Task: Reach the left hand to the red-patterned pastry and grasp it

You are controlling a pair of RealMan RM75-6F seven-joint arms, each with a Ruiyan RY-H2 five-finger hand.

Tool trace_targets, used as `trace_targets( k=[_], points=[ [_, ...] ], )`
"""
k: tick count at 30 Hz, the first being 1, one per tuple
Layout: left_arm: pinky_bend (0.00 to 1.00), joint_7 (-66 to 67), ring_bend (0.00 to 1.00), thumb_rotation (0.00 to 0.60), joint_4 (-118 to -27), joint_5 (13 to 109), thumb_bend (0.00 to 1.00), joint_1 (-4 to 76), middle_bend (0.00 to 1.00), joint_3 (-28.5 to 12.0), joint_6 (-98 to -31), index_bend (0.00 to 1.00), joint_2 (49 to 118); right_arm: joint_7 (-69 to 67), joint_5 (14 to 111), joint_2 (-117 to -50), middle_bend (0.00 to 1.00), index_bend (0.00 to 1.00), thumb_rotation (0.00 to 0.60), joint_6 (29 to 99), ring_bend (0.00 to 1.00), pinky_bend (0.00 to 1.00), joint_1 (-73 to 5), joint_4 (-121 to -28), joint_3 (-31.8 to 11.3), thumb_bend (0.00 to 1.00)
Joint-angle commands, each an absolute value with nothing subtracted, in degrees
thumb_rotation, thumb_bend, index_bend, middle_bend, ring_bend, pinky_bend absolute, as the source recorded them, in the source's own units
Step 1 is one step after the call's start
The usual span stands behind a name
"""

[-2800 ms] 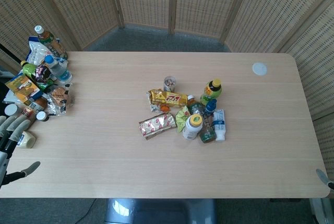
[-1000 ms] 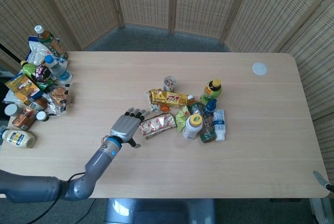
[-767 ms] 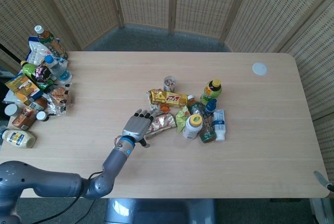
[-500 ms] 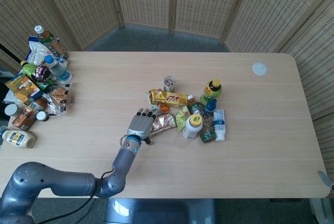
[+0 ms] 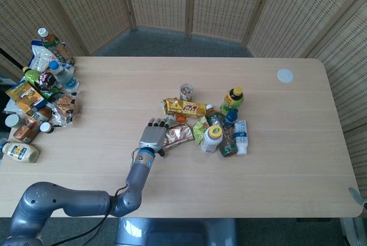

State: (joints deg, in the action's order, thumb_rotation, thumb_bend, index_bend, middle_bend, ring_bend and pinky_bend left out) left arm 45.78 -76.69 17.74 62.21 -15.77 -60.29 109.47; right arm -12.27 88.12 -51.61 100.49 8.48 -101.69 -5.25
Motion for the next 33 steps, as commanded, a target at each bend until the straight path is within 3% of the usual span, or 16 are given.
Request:
trace_targets(
  k=[1,7,10,12,14,17,20,27,33],
  points=[
    [0.00,45.61,0.00,0.600,-75.53,18.17,0.00,62.15,0.00,-16.19,-60.03,0.00,110.23,-12.32,87.95,-51.60,0.00,0.00,0.600,100.37,0.00,0.00,8.42,-101.63,-5.31,0.00],
    [0.00,45.42,0.00,0.600,-73.21,18.95,0.00,61.91,0.00,-16.22,-59.53,0.03,112.39,-12.96,87.80,-51.44,0.00,0.00,0.600,100.38,0.00,0.00,8.46,-101.60,-5.35,0.00],
    [0.01,44.96,0.00,0.600,-70.92,21.28,0.00,61.76,0.01,-15.99,-61.13,0.13,114.21,-13.48,87.63,-51.25,0.00,0.00,0.600,100.60,0.00,0.00,8.58,-101.55,-5.46,0.00],
    [0.15,45.98,0.08,0.600,-68.96,22.66,0.00,61.93,0.14,-15.61,-63.19,0.29,115.69,-13.80,87.50,-51.14,0.00,0.00,0.600,100.68,0.00,0.00,8.61,-101.48,-5.56,0.00],
    [0.36,47.26,0.29,0.600,-67.39,23.52,0.00,62.04,0.37,-15.28,-64.74,0.51,116.99,-14.10,87.49,-51.03,0.00,0.00,0.600,100.81,0.00,0.00,8.63,-101.43,-5.66,0.00],
    [0.46,48.82,0.43,0.600,-65.88,23.02,0.00,61.81,0.51,-15.94,-65.37,0.63,118.54,-14.56,87.51,-50.86,0.00,0.00,0.600,100.79,0.00,0.00,8.69,-101.53,-5.60,0.00],
    [0.53,50.04,0.50,0.600,-65.16,22.89,0.00,61.51,0.59,-16.59,-65.42,0.71,119.44,-14.91,87.63,-50.69,0.00,0.00,0.600,100.78,0.00,0.00,8.75,-101.63,-5.50,0.00],
    [0.55,49.67,0.54,0.600,-71.15,26.73,0.00,60.21,0.61,-19.32,-68.34,0.73,116.03,-14.74,87.15,-50.79,0.00,0.00,0.600,100.38,0.00,0.00,8.59,-101.43,-5.61,0.00],
    [0.55,51.17,0.54,0.600,-83.93,30.30,0.00,58.48,0.61,-21.73,-73.65,0.72,108.17,-13.68,87.78,-51.07,0.00,0.00,0.600,100.54,0.00,0.00,8.61,-101.67,-5.37,0.00]
  ],
)
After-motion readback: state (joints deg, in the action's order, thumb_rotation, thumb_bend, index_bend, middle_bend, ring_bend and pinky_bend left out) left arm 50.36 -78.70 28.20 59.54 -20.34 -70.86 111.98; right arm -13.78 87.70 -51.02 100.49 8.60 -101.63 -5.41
